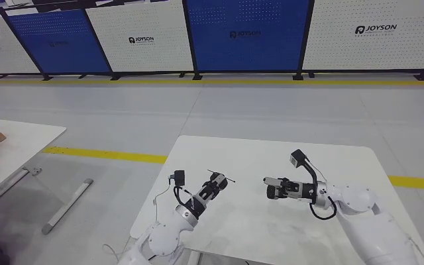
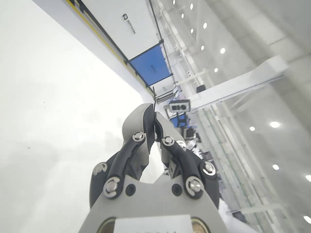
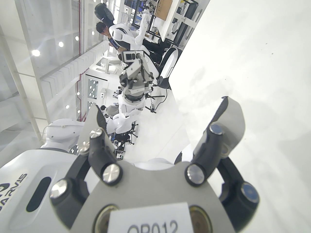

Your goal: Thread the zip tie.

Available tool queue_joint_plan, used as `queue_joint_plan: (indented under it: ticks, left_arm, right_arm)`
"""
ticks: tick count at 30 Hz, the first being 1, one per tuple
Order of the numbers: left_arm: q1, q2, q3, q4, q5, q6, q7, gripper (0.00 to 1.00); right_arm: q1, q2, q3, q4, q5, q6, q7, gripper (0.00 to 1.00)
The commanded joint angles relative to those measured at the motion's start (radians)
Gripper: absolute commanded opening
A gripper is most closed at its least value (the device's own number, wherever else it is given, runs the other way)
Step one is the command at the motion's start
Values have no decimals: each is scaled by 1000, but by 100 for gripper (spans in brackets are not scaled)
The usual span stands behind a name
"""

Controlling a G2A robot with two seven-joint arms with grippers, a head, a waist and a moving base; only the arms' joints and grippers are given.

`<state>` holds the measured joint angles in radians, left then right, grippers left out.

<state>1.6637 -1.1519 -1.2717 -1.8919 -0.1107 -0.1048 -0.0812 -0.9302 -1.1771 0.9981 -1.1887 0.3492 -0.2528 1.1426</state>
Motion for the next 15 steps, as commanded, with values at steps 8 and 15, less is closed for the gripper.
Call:
queue_joint_plan:
  ticks: [8, 15]
  left_arm:
    - [12, 1, -15, -38, -78, -16, -46, 0]
    - [12, 1, -15, -38, -78, -16, -46, 0]
  right_arm:
    - [0, 0, 0, 0, 0, 0, 0, 100]
    - [0, 0, 0, 0, 0, 0, 0, 100]
